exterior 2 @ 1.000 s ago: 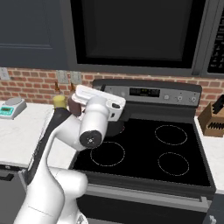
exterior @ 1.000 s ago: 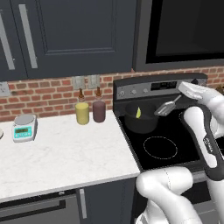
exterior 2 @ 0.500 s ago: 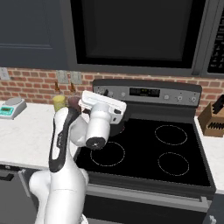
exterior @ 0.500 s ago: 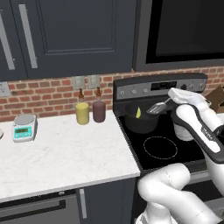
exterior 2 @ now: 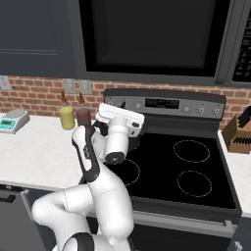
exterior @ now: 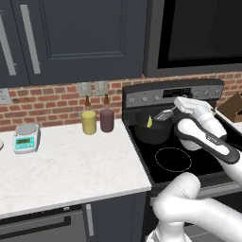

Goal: Put the sweet potato and lemon wedge in the pot. Retrieve the spatula and lightly stir the vegetables in the pot.

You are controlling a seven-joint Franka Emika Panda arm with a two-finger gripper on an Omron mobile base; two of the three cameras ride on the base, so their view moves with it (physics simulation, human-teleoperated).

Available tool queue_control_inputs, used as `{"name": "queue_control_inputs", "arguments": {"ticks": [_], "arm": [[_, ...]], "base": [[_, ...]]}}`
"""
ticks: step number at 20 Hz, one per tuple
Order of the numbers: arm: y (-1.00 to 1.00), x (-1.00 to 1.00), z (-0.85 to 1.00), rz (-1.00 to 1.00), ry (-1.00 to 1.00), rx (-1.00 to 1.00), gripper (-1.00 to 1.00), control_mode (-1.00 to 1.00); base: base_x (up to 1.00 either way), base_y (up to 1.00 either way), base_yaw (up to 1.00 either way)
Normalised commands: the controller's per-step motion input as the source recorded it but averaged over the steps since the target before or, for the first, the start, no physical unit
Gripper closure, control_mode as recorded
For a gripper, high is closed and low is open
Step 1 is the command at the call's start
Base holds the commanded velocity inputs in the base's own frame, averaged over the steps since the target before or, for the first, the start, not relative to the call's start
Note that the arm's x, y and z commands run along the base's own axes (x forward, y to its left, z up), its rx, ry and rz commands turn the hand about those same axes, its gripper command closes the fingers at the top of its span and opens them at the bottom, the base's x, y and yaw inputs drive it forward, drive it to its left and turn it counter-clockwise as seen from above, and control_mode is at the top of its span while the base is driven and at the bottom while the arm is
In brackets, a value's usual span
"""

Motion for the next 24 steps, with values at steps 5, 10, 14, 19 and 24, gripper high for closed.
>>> {"name": "queue_control_inputs", "arguments": {"ticks": [5,10,14,19,24], "arm": [[0.0,0.62,-0.19,0.0,0.07,0.0,1.0,-1.0],[0.0,0.56,-0.25,0.0,0.14,0.0,1.0,-1.0],[0.0,0.45,-0.05,0.0,0.11,0.0,1.0,-1.0],[0.0,0.4,-0.03,0.0,0.11,0.0,1.0,-1.0],[0.08,0.3,-0.24,0.0,0.14,0.0,1.0,-1.0]], "base": [[0.0,0.0,0.0],[0.0,0.0,0.0],[0.0,0.0,0.0],[0.0,0.0,0.0],[0.0,0.0,0.0]]}}
